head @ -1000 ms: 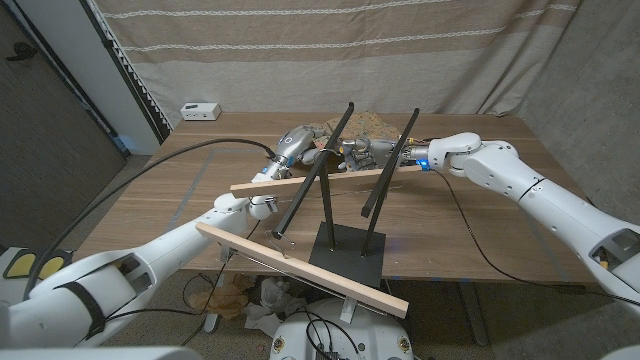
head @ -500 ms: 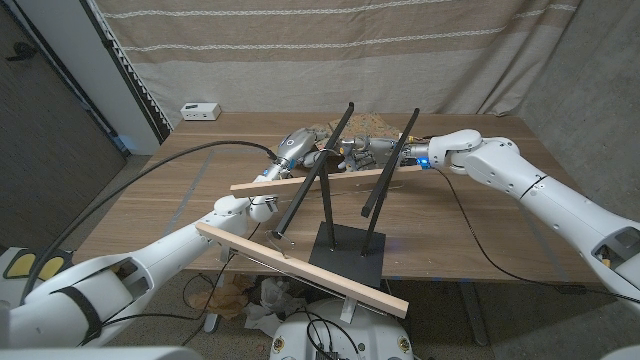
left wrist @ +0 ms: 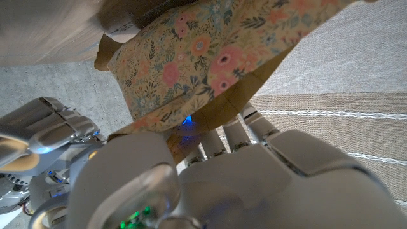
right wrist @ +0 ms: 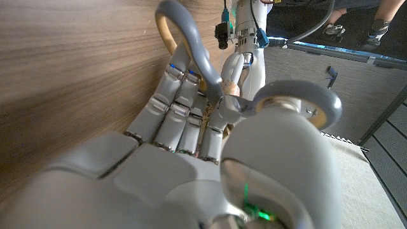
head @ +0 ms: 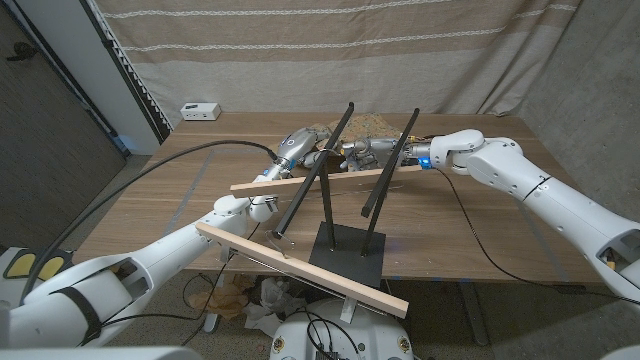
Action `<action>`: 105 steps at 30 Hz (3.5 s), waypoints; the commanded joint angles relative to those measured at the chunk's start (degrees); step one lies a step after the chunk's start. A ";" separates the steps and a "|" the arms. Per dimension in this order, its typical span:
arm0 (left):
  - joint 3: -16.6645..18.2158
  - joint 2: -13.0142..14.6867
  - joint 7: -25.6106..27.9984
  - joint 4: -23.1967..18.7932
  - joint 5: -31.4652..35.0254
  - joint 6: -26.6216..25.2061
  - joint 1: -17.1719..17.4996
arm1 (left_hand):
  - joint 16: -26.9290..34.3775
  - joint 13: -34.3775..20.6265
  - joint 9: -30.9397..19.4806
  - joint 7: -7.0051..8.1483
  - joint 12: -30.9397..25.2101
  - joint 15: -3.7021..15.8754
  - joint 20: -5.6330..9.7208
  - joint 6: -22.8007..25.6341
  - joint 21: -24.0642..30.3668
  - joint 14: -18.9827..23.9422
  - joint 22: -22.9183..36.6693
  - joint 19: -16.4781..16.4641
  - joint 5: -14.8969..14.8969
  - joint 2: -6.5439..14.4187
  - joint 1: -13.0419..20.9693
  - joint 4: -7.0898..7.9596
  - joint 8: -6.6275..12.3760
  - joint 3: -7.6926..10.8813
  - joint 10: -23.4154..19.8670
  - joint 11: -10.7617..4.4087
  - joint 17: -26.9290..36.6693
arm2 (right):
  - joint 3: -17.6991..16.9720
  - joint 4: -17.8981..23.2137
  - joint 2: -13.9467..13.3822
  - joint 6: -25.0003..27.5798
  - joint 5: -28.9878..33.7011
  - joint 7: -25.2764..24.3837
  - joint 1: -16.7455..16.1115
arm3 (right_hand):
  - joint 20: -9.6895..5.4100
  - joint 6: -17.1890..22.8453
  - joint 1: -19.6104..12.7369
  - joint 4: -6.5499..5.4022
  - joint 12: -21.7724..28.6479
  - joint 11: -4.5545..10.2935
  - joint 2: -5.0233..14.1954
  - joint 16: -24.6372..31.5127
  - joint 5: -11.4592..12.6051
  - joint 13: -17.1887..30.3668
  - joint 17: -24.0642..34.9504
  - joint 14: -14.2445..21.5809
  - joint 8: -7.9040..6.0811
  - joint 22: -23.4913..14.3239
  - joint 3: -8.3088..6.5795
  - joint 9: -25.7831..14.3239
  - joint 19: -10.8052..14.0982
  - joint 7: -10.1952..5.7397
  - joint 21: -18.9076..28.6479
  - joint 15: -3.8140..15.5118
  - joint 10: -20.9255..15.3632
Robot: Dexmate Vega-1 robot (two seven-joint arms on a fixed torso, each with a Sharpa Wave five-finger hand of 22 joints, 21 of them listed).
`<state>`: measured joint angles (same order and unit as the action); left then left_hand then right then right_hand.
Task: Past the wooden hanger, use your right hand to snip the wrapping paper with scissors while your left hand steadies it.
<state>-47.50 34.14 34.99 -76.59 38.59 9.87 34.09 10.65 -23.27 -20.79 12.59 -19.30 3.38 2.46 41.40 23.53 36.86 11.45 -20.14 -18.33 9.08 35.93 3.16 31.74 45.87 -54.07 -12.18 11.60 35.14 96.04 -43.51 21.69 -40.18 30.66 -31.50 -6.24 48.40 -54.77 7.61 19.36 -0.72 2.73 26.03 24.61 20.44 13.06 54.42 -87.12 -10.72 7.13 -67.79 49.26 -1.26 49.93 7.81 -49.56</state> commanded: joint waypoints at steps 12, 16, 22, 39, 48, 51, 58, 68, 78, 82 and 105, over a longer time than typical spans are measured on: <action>-0.01 -0.35 0.75 0.86 0.25 0.19 -0.25 | 0.50 -0.24 0.34 -0.04 -0.31 9.84 7.39 0.09 0.25 -0.86 0.24 1.17 -0.58 0.06 0.81 0.44 0.72 -0.01 -0.78 -0.25 0.55 | -1.90 1.02 0.41 0.22 -2.23 -3.93 -2.21 | -5.62 -0.88 -15.07 1.04 16.69 9.95 3.11 3.00 -0.90 18.60 0.73 12.69 0.87 -1.21 -4.00 0.14 2.75 -0.14 6.26 5.66 -14.26; 0.33 -0.10 1.06 0.51 0.02 -0.09 0.17 | 0.65 -0.50 0.45 -0.06 -0.49 9.85 6.98 -0.05 0.23 -0.89 0.27 1.47 -0.51 0.20 0.87 0.54 0.77 0.10 -1.07 -0.23 0.84 | -1.82 1.06 0.56 0.15 -2.28 -4.21 -2.28 | -5.69 -0.95 -19.66 1.01 22.97 10.59 3.34 2.77 -2.04 27.93 3.86 14.31 0.42 -1.52 -5.34 -1.08 2.68 0.47 9.82 5.80 -12.64; 0.71 0.31 1.32 0.25 -0.06 -0.37 0.44 | 0.65 -0.76 0.61 -0.05 -0.58 9.83 6.63 -0.17 0.24 -1.01 0.28 1.84 -0.37 0.13 0.89 0.69 0.87 0.25 -1.07 -0.21 1.07 | -1.50 0.89 1.10 0.32 -2.29 -4.53 -1.98 | -5.90 -1.27 -23.65 1.55 25.02 10.61 3.57 2.44 -3.74 30.56 6.00 14.81 -0.62 -1.81 -6.84 -1.99 2.85 1.35 12.81 5.76 -12.10; 1.26 -0.32 3.97 1.73 -0.30 -0.93 0.06 | 0.66 -1.12 2.16 -0.11 -0.90 9.82 5.25 -0.38 0.16 -1.21 0.19 2.40 0.20 0.28 0.94 0.87 0.09 0.59 -1.51 -0.20 1.18 | -2.19 2.03 1.20 1.11 -3.82 -6.02 -2.66 | -6.18 -4.63 -26.07 0.37 29.31 11.09 2.75 10.78 -8.76 39.72 19.97 19.31 -2.59 -2.09 -7.87 -3.07 4.53 1.80 22.68 5.28 -7.97; 0.57 -0.94 4.56 2.56 -0.13 -0.30 -0.67 | 0.64 -1.28 2.32 -0.11 -1.13 9.81 5.23 -0.28 0.16 -1.27 0.17 2.40 0.27 0.25 0.89 0.94 0.06 0.64 -1.82 -0.23 1.17 | -1.98 2.37 1.06 1.84 -4.04 -6.55 -2.80 | -6.25 -5.49 -27.76 0.69 29.05 10.12 2.95 12.80 -9.46 40.51 22.23 19.22 -1.62 -2.18 -8.44 -2.15 4.10 2.94 24.85 5.18 -6.48; 0.53 -1.02 4.62 2.50 -0.20 -0.48 -0.64 | 0.64 -1.33 2.38 -0.10 -1.20 9.82 5.24 -0.31 0.16 -1.28 0.17 2.40 0.28 0.25 0.89 0.94 0.02 0.66 -1.93 -0.22 1.17 | -2.40 3.52 0.45 2.63 -4.11 -7.98 -3.25 | -6.27 -5.44 -28.41 0.68 29.06 9.86 3.25 13.66 -9.89 40.59 23.10 19.16 -1.40 -2.29 -8.77 -1.94 3.62 3.23 25.86 5.11 -6.50; 0.63 -0.54 4.44 1.70 0.05 -1.36 -0.41 | 0.69 -1.61 2.81 -0.09 -1.60 9.88 4.97 -0.43 0.18 -1.13 0.16 2.39 0.43 0.44 0.98 0.91 -0.29 0.88 -2.36 -0.14 1.21 | -3.49 5.56 -1.01 2.96 -4.79 -9.35 -4.59 | -6.23 -2.35 -31.31 1.31 32.90 6.70 3.22 16.68 -12.39 45.63 28.15 18.46 -2.82 -2.58 -10.50 -3.05 2.02 4.39 29.42 5.05 -8.71; 1.22 0.64 4.48 0.19 0.12 -2.00 0.48 | 0.72 -1.92 3.49 -0.10 -2.01 9.85 4.74 -0.55 0.22 -0.89 0.16 2.33 0.68 0.45 1.06 0.84 -0.80 1.08 -2.58 -0.11 1.25 | -5.05 6.94 -1.49 2.92 -6.92 -11.27 -6.60 | -6.19 -1.15 -31.58 1.18 37.17 6.28 2.76 19.25 -11.30 50.34 32.02 17.26 -2.92 -2.52 -11.69 -3.18 0.27 4.51 32.80 5.02 -8.23; 1.43 0.97 5.16 1.00 -0.56 0.48 0.61 | 0.67 -1.96 3.83 -0.07 -2.00 9.83 4.87 -0.35 0.31 -0.81 0.16 2.14 0.78 0.22 0.95 0.91 -0.95 1.14 -2.19 -0.15 1.24 | -5.37 8.58 -1.54 3.24 -7.79 -13.13 -7.58 | -6.23 -1.38 -31.37 1.07 38.16 6.15 2.67 20.01 -10.78 48.69 30.84 16.85 -2.85 -2.24 -12.31 -3.17 -0.95 4.85 35.76 4.95 -7.75; 1.89 1.49 5.60 1.30 -1.03 1.48 0.90 | 0.66 -1.93 3.75 -0.08 -1.97 9.80 4.88 -0.26 0.32 -0.80 0.17 2.12 0.78 0.17 0.93 0.93 -0.86 1.16 -2.11 -0.16 1.24 | -5.68 9.56 -1.53 3.27 -8.14 -14.32 -8.06 | -6.23 -1.62 -31.31 1.02 38.16 6.29 2.81 20.15 -10.73 48.51 30.32 16.83 -2.80 -2.11 -12.50 -3.16 -1.28 4.98 36.50 4.97 -7.69; 3.73 1.84 16.40 4.59 1.95 0.59 0.42 | 0.68 -1.94 3.19 -0.12 -2.01 9.98 4.80 0.24 0.41 -0.70 0.21 2.04 0.85 0.35 1.04 0.82 -0.27 1.30 -2.08 -0.18 1.26 | -3.39 8.12 -1.05 -0.05 -6.36 -7.58 -5.34 | -6.29 -2.46 -30.66 0.95 35.58 5.99 3.02 20.91 -11.77 45.23 26.80 16.20 -2.86 -1.20 -13.28 -3.17 -2.66 5.47 38.98 4.85 -7.89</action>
<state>-44.55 35.73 44.92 -73.91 38.54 11.35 35.10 11.10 -25.07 -17.47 12.45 -21.06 3.37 2.36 40.92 23.53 35.83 11.46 -17.79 -17.45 9.49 36.36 4.19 31.17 46.78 -56.01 -12.24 12.65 31.13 104.68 -44.77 24.35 -47.43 19.88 -37.50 -5.51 46.12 -77.20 8.28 38.64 -1.52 -3.44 46.03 13.30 31.71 19.97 66.60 -89.86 -11.98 -5.75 -70.69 46.86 4.13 88.56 8.62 -50.32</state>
